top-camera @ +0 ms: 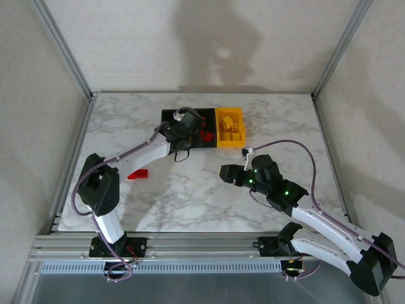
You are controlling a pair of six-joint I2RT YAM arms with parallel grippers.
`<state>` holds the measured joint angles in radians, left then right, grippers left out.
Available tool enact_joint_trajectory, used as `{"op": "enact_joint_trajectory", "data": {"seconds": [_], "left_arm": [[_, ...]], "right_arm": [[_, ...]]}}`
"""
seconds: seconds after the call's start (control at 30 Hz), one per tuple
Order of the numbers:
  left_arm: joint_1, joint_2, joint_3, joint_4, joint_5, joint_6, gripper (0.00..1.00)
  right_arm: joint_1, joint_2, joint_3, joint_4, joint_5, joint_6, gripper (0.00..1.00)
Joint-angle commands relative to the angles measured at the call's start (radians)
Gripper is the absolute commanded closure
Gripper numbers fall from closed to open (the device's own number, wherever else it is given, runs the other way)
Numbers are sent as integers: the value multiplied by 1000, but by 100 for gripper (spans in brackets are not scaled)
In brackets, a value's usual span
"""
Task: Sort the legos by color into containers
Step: Pick up the lego from the middle-left of the table, then place the lego in the container.
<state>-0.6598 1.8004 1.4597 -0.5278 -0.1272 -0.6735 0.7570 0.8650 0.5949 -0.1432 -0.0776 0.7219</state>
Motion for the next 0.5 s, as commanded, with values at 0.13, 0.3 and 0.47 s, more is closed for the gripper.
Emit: {"op": "enact_joint_trajectory", "data": {"seconds": [0.13, 0.3, 0.47], "left_arm": [[-5, 173, 213, -79, -49, 52, 93], [1, 291, 352, -128, -82, 79, 92], [15, 394, 462, -171, -113, 96, 91]], "right_arm": [[-18, -43, -24, -39, 30, 15, 41], [-25, -64, -32, -53, 38, 20, 41], [-27, -75, -40, -66, 46, 23, 41]]}}
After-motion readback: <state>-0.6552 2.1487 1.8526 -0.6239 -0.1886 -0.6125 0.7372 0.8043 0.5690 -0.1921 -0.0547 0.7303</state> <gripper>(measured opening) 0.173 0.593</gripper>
